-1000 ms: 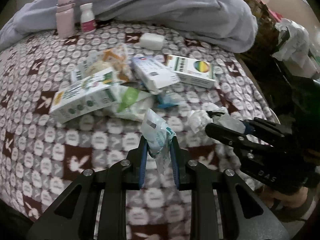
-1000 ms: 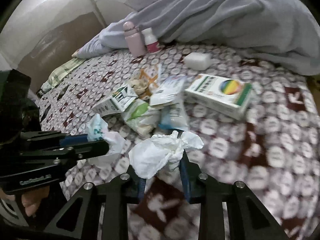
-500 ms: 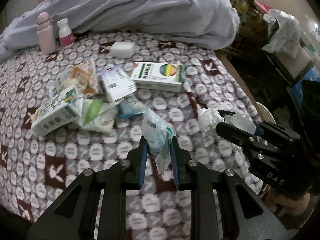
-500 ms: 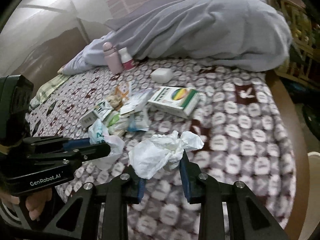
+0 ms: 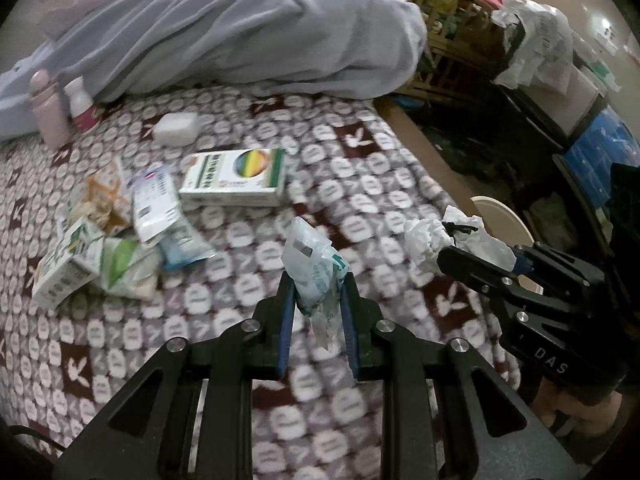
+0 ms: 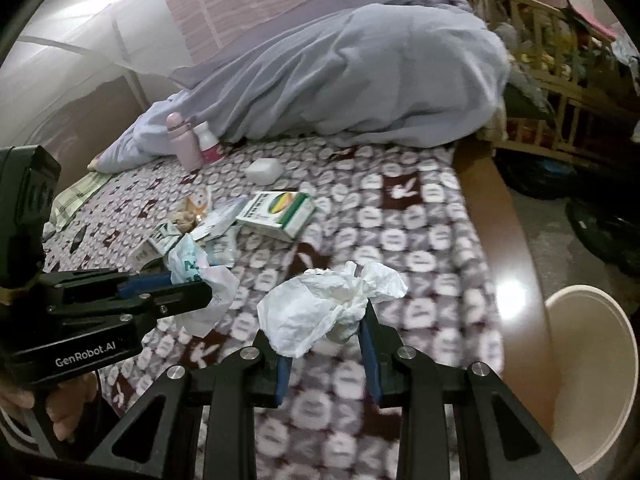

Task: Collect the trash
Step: 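Carry the held wrapper and tissue toward the white bucket, then open both tools to drop the wrapper and tissue into the bucket, then move both open tools back over the trash on the bed, then grasp the white milk carton with the left tool while the right tool grasps the medicine box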

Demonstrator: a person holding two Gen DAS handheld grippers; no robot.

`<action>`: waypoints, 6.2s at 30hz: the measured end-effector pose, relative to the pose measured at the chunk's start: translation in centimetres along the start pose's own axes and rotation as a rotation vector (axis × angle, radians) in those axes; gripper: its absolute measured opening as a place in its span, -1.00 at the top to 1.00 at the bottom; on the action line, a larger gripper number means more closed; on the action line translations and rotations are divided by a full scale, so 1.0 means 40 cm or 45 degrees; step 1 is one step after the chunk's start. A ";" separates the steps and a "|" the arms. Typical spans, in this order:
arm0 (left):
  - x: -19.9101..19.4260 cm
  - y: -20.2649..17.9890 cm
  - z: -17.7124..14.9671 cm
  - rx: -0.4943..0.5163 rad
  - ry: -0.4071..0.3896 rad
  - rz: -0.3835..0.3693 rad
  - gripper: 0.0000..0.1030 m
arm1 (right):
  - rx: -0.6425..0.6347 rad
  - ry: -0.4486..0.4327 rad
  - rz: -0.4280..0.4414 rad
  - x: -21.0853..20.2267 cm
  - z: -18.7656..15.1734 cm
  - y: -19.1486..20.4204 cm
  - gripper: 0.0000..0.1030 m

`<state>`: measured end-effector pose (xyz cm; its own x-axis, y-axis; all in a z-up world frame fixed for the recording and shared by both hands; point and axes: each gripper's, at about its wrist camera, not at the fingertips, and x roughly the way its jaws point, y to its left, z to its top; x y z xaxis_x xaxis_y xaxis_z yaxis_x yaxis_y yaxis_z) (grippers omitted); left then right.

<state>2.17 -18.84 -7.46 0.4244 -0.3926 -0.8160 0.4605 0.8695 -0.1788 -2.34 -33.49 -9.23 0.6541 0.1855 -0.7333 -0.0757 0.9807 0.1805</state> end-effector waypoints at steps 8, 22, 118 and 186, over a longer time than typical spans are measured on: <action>0.018 -0.101 0.027 0.079 0.000 -0.057 0.62 | 0.056 -0.020 -0.080 -0.053 -0.018 -0.085 0.45; 0.074 -0.290 0.067 0.195 0.033 -0.172 0.62 | 0.164 -0.046 -0.204 -0.140 -0.057 -0.239 0.44; 0.059 0.459 0.072 -0.356 0.021 0.338 0.07 | -0.070 0.197 -0.054 0.176 0.037 0.122 -0.21; -0.086 0.465 -0.081 -0.457 -0.007 0.171 -0.21 | -0.248 0.114 0.010 0.191 0.082 0.187 -0.02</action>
<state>6.76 -0.33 -9.74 0.4669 -0.2689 -0.8425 0.0985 0.9625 -0.2526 4.57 -24.93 -11.35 0.5839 0.1898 -0.7894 -0.2302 0.9711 0.0632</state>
